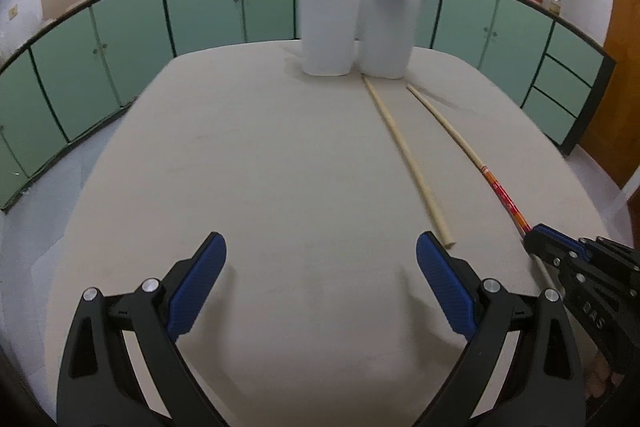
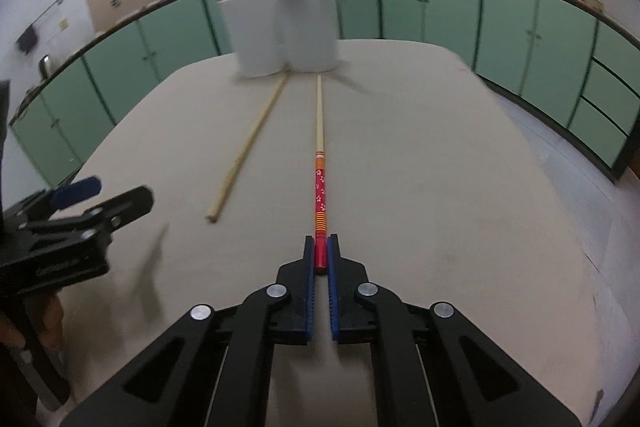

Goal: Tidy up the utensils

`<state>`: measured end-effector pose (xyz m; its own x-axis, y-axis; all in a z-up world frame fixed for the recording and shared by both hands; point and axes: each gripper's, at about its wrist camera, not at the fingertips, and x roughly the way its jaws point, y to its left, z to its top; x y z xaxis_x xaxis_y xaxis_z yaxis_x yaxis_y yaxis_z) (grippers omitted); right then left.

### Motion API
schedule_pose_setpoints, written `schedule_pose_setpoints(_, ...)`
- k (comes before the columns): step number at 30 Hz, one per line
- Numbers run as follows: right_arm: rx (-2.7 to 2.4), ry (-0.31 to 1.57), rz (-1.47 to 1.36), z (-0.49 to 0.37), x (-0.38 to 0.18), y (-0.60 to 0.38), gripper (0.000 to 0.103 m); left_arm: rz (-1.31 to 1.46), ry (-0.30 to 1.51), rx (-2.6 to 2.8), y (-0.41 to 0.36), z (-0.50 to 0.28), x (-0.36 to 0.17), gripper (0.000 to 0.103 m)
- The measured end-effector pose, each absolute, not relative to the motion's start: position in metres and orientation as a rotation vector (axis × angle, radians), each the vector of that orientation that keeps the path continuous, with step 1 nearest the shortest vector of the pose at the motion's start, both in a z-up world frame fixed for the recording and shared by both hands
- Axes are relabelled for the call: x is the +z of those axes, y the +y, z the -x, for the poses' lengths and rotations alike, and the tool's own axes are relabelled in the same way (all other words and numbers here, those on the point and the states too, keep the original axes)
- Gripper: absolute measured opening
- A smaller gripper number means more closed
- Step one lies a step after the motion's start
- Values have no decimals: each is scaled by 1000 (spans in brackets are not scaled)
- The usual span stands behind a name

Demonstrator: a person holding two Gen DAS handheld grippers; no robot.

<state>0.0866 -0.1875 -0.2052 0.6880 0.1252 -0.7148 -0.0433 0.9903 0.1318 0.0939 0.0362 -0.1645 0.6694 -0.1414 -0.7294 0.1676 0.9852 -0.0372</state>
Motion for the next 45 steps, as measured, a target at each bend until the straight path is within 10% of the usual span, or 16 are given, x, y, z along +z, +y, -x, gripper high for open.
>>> schedule_pose_setpoints(16, 83, 773, -91, -92, -204, -206, 6, -3, 889, -231, -11, -112, -181, 72)
schedule_pose_setpoints(27, 107, 810, -99, -102, -208, -202, 6, -23, 888, -248, -20, -109, -182, 7)
schedule_pose_setpoints(45, 196, 808, -80, -90, -209, -205, 27, -25, 882, -266, -2, -92, -182, 32)
